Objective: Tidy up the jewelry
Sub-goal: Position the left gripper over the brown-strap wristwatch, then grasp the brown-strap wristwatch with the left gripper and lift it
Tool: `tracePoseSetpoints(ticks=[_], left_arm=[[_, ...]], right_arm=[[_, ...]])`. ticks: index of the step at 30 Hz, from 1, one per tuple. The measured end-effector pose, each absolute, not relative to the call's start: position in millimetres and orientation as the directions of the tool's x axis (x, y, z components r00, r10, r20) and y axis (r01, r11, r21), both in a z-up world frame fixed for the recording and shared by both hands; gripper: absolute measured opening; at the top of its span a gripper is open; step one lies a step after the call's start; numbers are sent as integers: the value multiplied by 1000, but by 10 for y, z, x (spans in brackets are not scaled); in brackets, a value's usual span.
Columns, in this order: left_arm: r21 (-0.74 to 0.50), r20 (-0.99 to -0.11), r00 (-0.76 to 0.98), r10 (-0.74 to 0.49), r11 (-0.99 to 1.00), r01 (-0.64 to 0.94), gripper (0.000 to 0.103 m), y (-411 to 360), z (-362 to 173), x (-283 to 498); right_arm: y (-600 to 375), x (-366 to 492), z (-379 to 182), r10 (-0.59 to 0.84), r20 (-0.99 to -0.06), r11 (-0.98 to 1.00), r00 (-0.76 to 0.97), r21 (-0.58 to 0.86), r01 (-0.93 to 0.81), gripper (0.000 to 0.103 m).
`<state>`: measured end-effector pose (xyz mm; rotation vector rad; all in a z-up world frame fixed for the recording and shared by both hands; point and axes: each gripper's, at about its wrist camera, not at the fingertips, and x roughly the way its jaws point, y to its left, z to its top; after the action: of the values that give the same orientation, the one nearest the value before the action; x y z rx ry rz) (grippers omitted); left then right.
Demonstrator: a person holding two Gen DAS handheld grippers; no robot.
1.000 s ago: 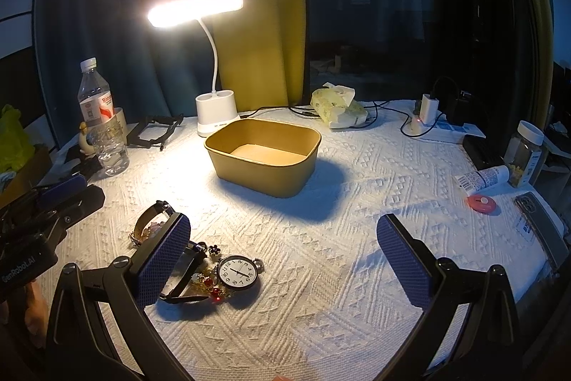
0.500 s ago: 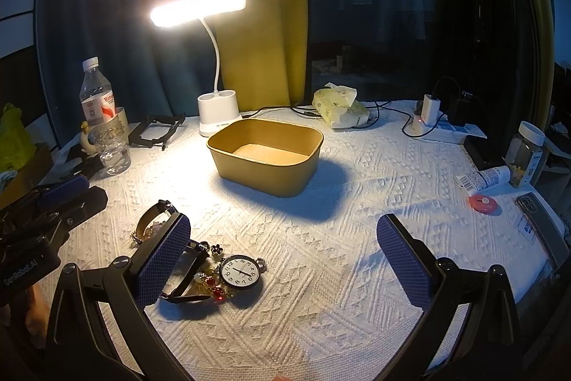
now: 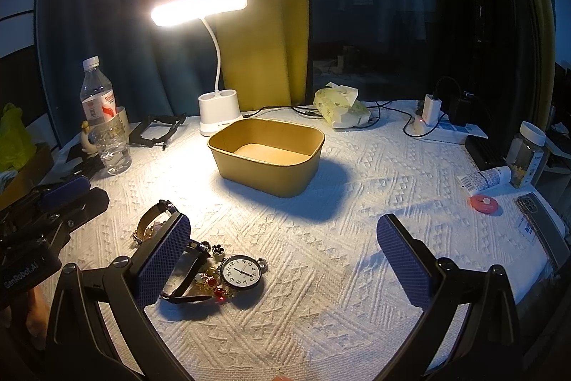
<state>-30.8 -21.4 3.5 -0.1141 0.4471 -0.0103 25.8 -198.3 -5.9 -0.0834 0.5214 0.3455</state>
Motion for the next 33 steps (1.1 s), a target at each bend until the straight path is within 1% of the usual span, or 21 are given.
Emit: tracePoseSetpoints(ticks=[9,14,19,24,33], left_arm=[[-113,-434,900,-35,993,-16,53,-217,17,-309],[-112,-461,887,-40,994,-14,53,-194,-43,-243],[-109,-523,852,-41,994,-19,53,-124,-154,-65],[-131,-583,810,-65,991,-15,53,-72,-311,152],[-91,-672,740,-38,995,-32,54,-114,-489,572]], right_arm=[[-1951,266,-70,306,-502,938,809,13,-346,103],[-1931,322,-115,312,-516,935,798,20,-353,103],[-1944,447,-192,316,-538,935,781,36,-354,103],[-1930,613,-315,327,-572,930,752,56,-362,103],[-2034,953,-476,347,-601,928,720,110,-355,103]])
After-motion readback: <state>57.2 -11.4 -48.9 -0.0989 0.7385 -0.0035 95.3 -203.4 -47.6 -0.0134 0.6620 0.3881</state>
